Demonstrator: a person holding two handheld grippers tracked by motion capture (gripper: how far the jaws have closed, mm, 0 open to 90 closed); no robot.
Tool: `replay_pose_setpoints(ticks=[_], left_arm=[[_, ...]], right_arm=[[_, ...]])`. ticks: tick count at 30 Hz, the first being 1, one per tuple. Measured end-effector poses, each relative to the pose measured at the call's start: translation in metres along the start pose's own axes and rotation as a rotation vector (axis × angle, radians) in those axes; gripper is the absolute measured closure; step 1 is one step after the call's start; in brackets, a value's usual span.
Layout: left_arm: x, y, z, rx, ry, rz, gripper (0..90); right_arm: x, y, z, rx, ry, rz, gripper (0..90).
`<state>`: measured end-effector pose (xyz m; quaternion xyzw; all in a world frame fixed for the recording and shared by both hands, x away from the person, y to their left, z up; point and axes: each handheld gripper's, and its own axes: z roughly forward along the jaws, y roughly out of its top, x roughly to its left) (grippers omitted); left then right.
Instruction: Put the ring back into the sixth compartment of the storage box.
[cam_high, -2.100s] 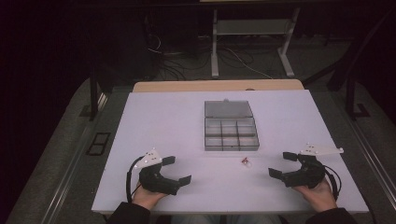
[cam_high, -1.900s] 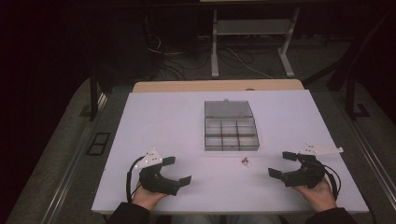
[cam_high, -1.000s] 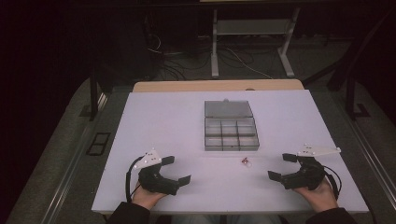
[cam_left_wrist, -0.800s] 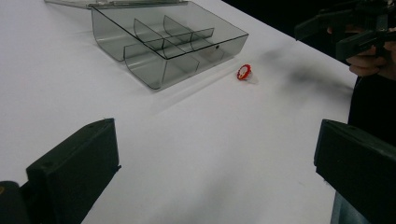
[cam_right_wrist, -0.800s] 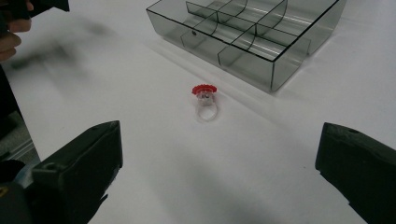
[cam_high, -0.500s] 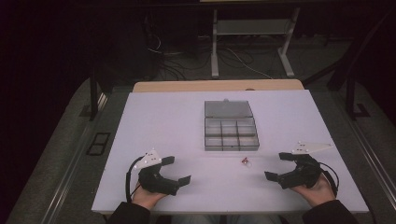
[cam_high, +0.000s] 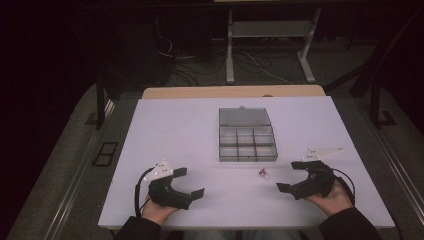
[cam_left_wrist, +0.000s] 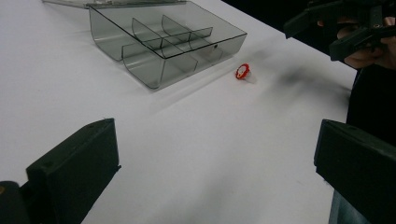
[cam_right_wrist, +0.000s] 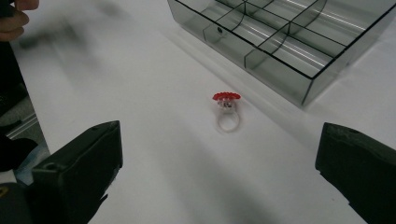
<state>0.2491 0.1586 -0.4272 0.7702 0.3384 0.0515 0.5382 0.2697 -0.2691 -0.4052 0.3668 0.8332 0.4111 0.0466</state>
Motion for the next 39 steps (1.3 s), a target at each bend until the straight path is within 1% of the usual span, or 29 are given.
replay_pose_setpoints(ticks=[12,13,18,30,34,39], left_arm=[[0.0,0.0,0.0,-0.003,-0.006,0.0,0.0],[0.0,0.0,0.0,-0.003,-0.005,0.0,0.0],[0.0,0.0,0.0,-0.003,-0.008,-0.001,0.0],[0.0,0.0,0.0,-0.002,-0.008,0.004,0.0],[0.0,0.0,0.0,-0.003,-0.01,0.002,0.0],[0.0,0.0,0.0,-0.002,-0.011,0.002,0.0]], right_arm=[[0.004,0.015,0.01,0.032,0.019,-0.034,0.8],[0.004,0.018,0.012,0.041,0.022,-0.044,0.8],[0.005,0.023,0.02,0.061,0.025,-0.059,0.8],[0.008,0.032,0.035,0.096,0.047,-0.08,0.8],[0.008,0.035,0.042,0.113,0.054,-0.095,0.8],[0.008,0.035,0.047,0.124,0.058,-0.093,0.8]])
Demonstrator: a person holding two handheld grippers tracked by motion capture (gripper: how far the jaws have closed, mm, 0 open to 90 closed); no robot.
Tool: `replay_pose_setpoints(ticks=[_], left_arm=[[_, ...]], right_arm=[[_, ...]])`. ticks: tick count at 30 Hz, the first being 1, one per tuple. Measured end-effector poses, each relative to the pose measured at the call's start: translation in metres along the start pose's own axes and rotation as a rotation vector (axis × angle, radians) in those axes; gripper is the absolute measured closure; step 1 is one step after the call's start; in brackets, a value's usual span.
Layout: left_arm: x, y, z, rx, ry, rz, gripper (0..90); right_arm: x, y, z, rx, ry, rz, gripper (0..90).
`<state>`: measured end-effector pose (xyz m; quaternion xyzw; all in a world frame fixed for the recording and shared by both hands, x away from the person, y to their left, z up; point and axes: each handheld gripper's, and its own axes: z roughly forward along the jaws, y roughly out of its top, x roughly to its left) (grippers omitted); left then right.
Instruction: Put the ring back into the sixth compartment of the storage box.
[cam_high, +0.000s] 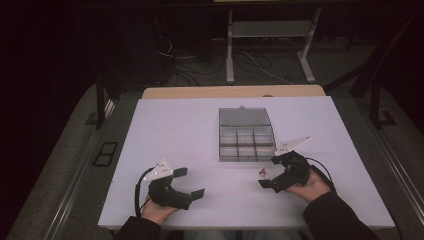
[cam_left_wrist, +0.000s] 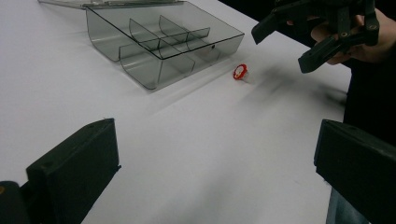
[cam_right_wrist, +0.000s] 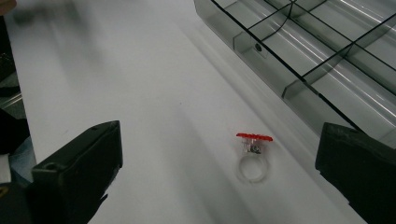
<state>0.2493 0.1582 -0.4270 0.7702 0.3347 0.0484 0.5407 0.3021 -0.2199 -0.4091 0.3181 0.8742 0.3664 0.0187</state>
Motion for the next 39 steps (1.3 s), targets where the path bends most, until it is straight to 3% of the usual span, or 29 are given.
replay_pose_setpoints(ticks=[12,20,22,25,27,30,39], left_arm=[[0.0,0.0,0.0,0.0,-0.001,-0.003,0.0],[0.0,0.0,0.0,-0.001,-0.004,-0.003,0.0],[0.0,0.0,0.0,-0.001,-0.004,-0.002,0.0],[0.0,0.0,0.0,-0.002,-0.005,-0.003,0.0],[0.0,0.0,0.0,-0.002,-0.007,-0.002,0.0],[0.0,0.0,0.0,-0.003,-0.007,-0.004,0.0],[0.0,0.0,0.001,-0.002,-0.009,-0.003,0.0]], right_arm=[[-0.002,0.003,0.016,0.038,0.013,-0.015,0.8],[-0.005,0.002,0.022,0.057,-0.001,-0.017,0.9],[-0.006,0.002,0.022,0.06,-0.002,-0.019,8.1],[-0.007,0.001,0.024,0.063,-0.007,-0.023,8.5],[-0.008,0.001,0.025,0.07,-0.004,-0.03,15.9],[-0.009,0.001,0.027,0.069,-0.01,-0.033,16.9],[-0.014,0.0,0.029,0.066,-0.035,-0.021,36.3]])
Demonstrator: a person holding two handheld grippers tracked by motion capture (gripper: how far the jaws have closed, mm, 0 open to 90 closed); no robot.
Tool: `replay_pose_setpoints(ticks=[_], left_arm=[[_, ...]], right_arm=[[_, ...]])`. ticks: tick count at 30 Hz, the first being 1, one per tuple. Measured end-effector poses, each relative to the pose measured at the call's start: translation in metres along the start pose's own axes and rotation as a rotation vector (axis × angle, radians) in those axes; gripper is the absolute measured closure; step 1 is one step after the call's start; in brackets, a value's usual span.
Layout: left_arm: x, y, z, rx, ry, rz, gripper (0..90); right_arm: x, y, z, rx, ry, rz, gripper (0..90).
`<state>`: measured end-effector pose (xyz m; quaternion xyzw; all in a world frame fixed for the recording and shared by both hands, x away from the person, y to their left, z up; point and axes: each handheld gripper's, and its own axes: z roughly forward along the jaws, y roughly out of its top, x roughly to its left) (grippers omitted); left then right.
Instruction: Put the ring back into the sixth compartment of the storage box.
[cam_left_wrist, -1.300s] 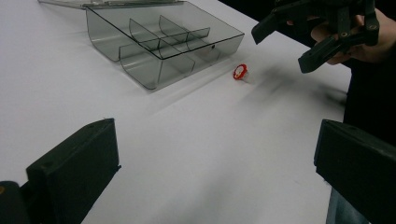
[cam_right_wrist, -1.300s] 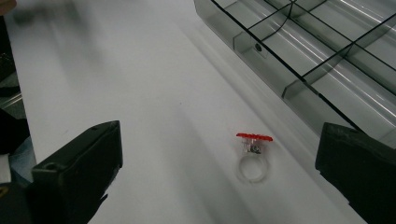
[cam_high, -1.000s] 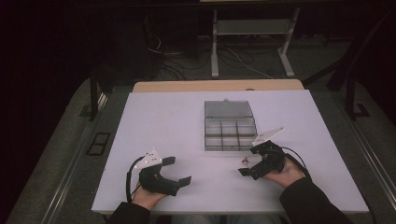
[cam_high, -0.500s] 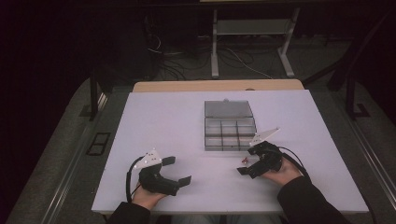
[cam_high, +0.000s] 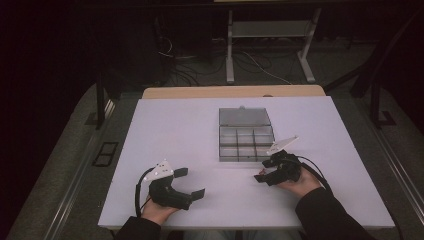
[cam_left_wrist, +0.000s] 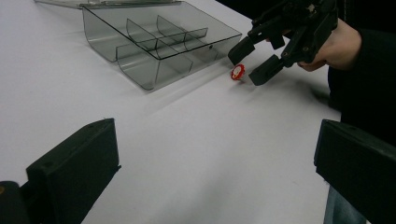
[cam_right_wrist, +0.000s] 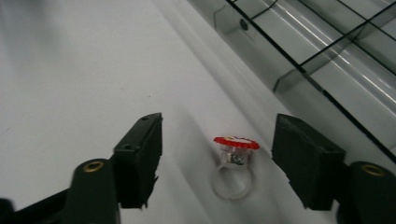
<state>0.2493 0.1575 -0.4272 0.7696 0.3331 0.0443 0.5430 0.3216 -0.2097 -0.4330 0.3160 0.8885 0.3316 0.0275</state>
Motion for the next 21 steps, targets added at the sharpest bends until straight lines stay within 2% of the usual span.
replay_pose_setpoints(ticks=[10,14,21], left_arm=[[0.0,0.0,0.0004,0.003,0.001,0.002,0.0],[0.0,0.0,0.0002,0.001,0.003,0.002,0.0],[-0.0001,0.0001,0.0005,0.002,0.004,0.003,0.0]], right_arm=[[-0.0055,-0.002,0.0058,0.027,-0.027,0.011,48.5],[-0.0066,-0.0026,0.0051,0.021,-0.044,0.013,55.7],[-0.0066,-0.0035,0.0035,0.026,-0.052,0.002,62.6]])
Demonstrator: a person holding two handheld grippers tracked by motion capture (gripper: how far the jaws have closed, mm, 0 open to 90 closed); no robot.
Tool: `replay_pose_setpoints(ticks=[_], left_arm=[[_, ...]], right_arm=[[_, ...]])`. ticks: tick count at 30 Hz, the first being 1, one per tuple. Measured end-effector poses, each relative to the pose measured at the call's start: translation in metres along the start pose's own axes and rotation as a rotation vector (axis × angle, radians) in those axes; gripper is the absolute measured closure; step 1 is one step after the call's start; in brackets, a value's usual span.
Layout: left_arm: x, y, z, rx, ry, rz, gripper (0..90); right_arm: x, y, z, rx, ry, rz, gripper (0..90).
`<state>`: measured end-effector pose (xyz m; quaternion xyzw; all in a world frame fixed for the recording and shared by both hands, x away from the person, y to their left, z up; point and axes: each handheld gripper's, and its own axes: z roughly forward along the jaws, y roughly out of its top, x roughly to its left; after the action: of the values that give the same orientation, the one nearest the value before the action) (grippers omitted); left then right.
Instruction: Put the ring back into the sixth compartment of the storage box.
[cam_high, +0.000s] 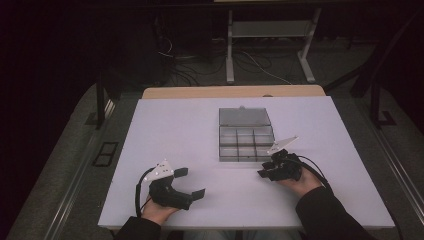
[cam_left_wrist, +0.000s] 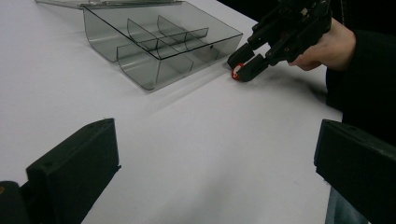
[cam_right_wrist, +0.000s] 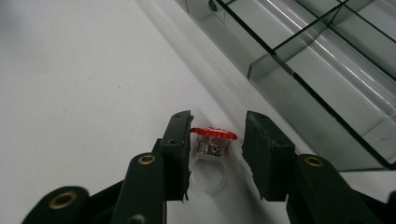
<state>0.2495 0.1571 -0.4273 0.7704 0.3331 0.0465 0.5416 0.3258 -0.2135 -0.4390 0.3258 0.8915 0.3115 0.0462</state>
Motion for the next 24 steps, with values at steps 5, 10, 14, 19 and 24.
replay_pose_setpoints(ticks=[5,10,14,19,24], left_arm=[[0.0,0.0,-0.0003,-0.002,0.001,0.0,0.0],[-0.0003,0.0,0.0001,-0.001,0.001,0.0,0.0],[0.0,-0.0001,0.0,-0.001,0.0,0.0,0.0],[0.0,-0.0001,0.0001,-0.001,0.001,0.0,0.0],[0.0,-0.0001,0.0,-0.001,0.001,-0.001,0.0]], right_arm=[[0.0009,-0.0003,-0.0004,0.004,0.003,-0.004,67.0],[0.0002,-0.0003,-0.0009,0.009,0.006,-0.008,69.1],[-0.001,-0.0003,-0.0015,0.013,0.01,-0.001,70.2],[-0.0035,-0.0006,-0.0041,0.017,0.015,0.015,70.5],[-0.0049,-0.0006,-0.0077,0.008,0.031,0.031,70.5]])
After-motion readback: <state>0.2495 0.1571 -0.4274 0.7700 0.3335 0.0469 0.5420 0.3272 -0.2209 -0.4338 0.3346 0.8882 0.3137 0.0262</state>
